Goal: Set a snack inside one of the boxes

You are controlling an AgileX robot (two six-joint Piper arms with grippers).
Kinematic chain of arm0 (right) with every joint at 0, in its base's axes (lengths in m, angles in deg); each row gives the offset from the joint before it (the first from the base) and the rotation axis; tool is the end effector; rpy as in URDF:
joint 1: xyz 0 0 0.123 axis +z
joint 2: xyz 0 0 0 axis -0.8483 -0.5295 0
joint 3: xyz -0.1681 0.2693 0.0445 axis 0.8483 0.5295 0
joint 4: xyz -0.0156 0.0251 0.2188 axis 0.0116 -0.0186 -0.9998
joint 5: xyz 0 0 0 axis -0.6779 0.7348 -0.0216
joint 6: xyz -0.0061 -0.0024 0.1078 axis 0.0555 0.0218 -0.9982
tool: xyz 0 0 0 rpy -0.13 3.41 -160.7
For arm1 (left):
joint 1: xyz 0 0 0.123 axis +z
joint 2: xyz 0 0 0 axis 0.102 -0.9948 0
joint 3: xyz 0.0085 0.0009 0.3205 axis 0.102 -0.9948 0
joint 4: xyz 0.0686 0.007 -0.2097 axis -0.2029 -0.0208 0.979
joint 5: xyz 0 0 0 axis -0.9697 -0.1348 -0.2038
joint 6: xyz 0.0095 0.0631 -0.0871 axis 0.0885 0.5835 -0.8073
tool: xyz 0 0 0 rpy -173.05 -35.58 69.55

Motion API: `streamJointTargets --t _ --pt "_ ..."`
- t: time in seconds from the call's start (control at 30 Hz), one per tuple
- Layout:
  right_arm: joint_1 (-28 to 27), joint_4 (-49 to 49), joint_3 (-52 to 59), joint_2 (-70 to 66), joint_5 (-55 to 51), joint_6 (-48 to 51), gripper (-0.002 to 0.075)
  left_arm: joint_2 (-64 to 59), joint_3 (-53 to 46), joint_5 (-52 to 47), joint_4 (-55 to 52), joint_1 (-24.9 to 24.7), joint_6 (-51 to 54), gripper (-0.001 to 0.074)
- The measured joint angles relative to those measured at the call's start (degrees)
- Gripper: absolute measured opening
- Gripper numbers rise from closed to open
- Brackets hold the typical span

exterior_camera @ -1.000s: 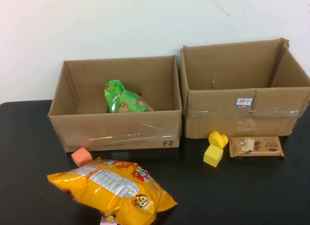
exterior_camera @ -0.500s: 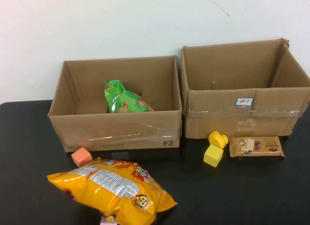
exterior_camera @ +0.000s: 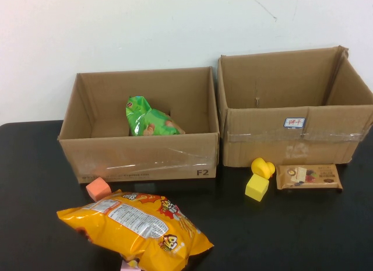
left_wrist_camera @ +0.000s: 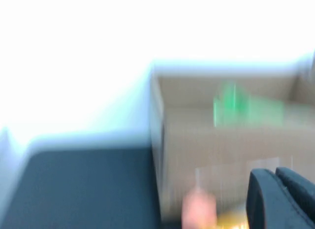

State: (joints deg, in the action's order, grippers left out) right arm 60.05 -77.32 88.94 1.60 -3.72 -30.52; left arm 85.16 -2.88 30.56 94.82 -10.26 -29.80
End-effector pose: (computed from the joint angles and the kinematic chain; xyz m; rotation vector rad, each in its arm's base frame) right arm 0.0064 -0.0002 0.1921 0.0478 1.6270 0.0927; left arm 0.0063 -0.0015 0.1982 -0.0262 1.5768 -0.1608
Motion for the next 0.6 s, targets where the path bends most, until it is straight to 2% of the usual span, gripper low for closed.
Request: streamJointTargets --t 0.17,0.33,0.5,0.6 --pt "0.0 -0.5 0.0 0.0 16.0 -0.3 -0.0001 0.0 0.0 20.2 0.0 0.0 0.0 -0.0001" --pt "0.0 -0.8 0.0 0.0 29.9 -3.6 -0.0001 0.0 0.0 34.3 0.0 0.0 0.0 -0.0001" --pt "0.0 -3.6 0.0 0.0 38.1 -6.1 -0.0001 0.0 0.0 48.1 0.0 0.0 -1.0 -0.0001" --pt "0.0 -4.7 0.0 0.0 40.4 -6.3 -0.0001 0.0 0.0 52.9 0.0 0.0 -1.5 -0.0001"
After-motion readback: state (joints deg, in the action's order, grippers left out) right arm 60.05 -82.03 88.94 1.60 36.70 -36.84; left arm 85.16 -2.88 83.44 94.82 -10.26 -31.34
